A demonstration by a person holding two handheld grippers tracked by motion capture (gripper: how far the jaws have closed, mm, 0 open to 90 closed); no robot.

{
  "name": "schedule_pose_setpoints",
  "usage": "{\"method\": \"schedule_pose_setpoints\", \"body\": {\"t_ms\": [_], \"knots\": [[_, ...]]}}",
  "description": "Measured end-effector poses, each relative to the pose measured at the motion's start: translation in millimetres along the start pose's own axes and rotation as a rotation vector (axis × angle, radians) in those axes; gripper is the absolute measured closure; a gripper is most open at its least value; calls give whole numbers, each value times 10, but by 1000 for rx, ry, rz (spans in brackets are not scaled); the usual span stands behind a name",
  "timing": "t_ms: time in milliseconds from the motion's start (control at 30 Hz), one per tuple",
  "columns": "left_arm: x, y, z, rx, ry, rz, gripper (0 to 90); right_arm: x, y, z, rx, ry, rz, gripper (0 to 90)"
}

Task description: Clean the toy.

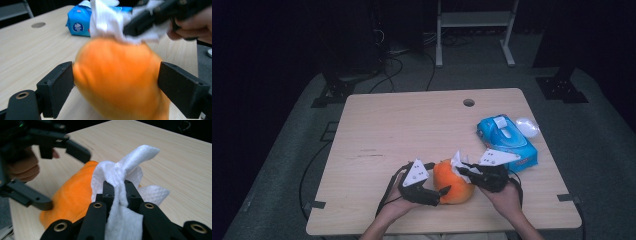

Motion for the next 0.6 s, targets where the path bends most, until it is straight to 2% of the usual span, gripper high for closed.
{"method": "schedule_pose_setpoints", "body": {"t_ms": [133,267,367,433,467,500,567,600], "knots": [[27,-29,138,6,-58,1,186,54,-80,3,-17,-9,-32,808],[-11,-80,213,-7,-108,5,206,50,42,59,2,-32,4,808],[-33,-82,143,-6,-78,0,177,37,81,90,22,-35,15,808],[-44,-52,43,11,-12,4,145,44,38,73,4,-30,17,807],[-35,-24,13,15,4,12,146,54,-4,58,7,-18,-7,807],[-7,11,18,29,-14,17,148,66,-58,42,7,-10,-29,806],[65,48,99,73,-71,-4,167,100,-172,16,-28,-11,-53,805],[78,47,131,67,-80,-3,177,112,-207,12,-49,-17,-49,805]]}}
Point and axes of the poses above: each handheld gripper's, and its own axes: x roughly forward along the jaws, z roughly out of its underside, y roughly to its right, the point moved 7 cm from there along x, roughly forward along the jaws, and after that the axes turned 1 degree about z, right-handed, at the moved point
